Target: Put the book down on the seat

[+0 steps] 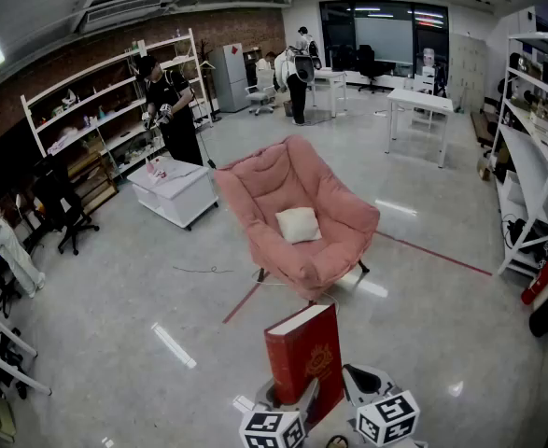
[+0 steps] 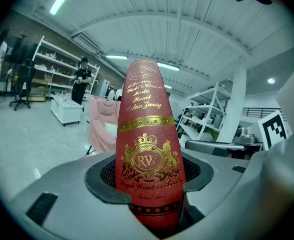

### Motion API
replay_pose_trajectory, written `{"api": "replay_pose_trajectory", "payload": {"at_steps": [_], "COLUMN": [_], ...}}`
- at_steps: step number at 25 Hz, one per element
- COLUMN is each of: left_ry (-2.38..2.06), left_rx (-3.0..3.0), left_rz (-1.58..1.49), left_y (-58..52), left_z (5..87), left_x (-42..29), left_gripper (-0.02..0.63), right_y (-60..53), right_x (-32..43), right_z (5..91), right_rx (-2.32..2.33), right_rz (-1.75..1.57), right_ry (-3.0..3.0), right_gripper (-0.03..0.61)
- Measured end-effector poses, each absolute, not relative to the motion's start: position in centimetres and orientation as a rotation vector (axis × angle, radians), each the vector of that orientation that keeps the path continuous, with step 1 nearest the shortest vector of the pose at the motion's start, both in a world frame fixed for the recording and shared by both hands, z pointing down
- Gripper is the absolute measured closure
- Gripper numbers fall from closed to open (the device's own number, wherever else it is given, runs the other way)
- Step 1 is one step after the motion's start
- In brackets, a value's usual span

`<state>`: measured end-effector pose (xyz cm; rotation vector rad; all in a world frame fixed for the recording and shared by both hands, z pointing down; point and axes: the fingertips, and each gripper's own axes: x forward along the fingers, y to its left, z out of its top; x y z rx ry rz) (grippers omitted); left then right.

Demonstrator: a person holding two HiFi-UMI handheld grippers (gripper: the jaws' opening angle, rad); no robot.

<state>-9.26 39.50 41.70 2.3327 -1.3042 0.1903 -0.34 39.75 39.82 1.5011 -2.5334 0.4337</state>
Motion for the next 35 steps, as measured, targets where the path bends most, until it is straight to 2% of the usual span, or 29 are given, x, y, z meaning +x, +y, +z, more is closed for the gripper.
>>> {"api": "replay_pose_trajectory", "payload": {"at_steps": [19,35], "left_ry": [-1.336,-1.369], "left_rx": [2.34,2.271], "left_rz": [0.217,0.188], "left_y": [39.1,39.4], "left_z": [40.6,41.3], "left_x": [-7.0,-6.1], "left_gripper": [0.356,0.356], "right_y": [39.6,40.3], "right_x": [1.8,3.6], "right_z": [39.1,39.6], "right_rx": [1.465,1.429], "right_rz": [0.349,0.406], "right_ry": [-2.536,-2.594], "right_gripper": [0.574,0.572]}}
